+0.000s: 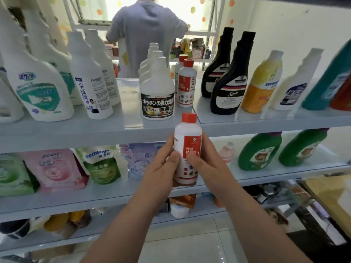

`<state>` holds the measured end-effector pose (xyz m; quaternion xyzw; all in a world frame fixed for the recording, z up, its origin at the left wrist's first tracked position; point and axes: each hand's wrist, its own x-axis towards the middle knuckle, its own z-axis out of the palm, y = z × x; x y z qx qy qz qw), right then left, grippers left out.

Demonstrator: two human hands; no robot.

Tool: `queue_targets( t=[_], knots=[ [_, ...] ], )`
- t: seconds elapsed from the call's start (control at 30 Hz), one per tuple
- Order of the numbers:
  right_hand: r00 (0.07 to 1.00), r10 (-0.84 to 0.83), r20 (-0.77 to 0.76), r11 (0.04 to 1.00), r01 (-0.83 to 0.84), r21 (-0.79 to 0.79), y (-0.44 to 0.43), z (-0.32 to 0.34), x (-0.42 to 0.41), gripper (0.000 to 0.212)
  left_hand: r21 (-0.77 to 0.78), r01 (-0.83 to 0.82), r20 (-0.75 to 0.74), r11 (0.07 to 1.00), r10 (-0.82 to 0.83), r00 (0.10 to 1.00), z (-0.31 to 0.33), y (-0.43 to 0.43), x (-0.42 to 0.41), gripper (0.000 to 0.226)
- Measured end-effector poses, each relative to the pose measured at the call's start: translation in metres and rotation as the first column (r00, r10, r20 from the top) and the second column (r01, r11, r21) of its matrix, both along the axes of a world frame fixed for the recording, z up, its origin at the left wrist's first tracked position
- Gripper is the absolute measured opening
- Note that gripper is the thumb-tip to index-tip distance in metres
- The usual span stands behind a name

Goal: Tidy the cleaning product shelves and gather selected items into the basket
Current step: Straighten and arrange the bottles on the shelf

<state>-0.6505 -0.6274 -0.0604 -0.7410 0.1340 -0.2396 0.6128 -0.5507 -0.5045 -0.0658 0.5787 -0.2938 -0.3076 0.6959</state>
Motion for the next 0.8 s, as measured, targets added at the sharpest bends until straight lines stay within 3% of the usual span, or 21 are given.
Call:
queue_targets(
  t=[0.1, 0.23, 0.33, 0.43, 0.53, 0.63, 0.7, 0.8],
  knots=[
    [0.998, -0.031, 0.048, 0.999, 0.033, -0.040, -0.024, 0.009, -0.006, 0.077, -0.001, 0.003, 0.075, 1.000, -0.003, 0.997, 0.010, -0.029, -0.004, 0.047],
    [0.980, -0.120, 0.161, 0.991, 0.129, -0.046, -0.060, 0.024, -0.007, 0.077, 0.062, -0.018, 0.351, 0.998, -0.005, 0.936, 0.036, -0.069, 0.005, 0.045],
    [0.957, -0.183, 0.223, 0.977, 0.203, -0.069, -0.090, 0.033, -0.005, 0.077, 0.072, -0.191, 0.630, 0.979, 0.104, 0.770, 0.062, -0.101, 0.021, 0.054],
    [0.938, -0.219, 0.270, 0.962, 0.254, -0.103, -0.118, 0.037, 0.002, 0.077, 0.065, -0.396, 0.777, 0.916, 0.202, 0.596, 0.079, -0.141, 0.042, 0.073],
    [0.921, -0.232, 0.312, 0.950, 0.283, -0.130, -0.132, 0.039, 0.010, 0.074, 0.094, -0.520, 0.828, 0.849, 0.223, 0.515, 0.089, -0.178, 0.059, 0.099],
    [0.924, -0.219, 0.314, 0.942, 0.283, -0.178, -0.140, 0.040, 0.015, 0.073, 0.137, -0.567, 0.814, 0.812, 0.233, 0.532, 0.089, -0.209, 0.074, 0.107],
    [0.930, -0.197, 0.311, 0.941, 0.268, -0.205, -0.146, 0.038, 0.018, 0.074, 0.167, -0.606, 0.800, 0.778, 0.252, 0.544, 0.086, -0.221, 0.082, 0.107],
    [0.931, -0.183, 0.315, 0.938, 0.262, -0.228, -0.154, 0.034, 0.020, 0.077, 0.131, -0.673, 0.858, 0.728, 0.257, 0.445, 0.080, -0.225, 0.084, 0.095]
  ],
)
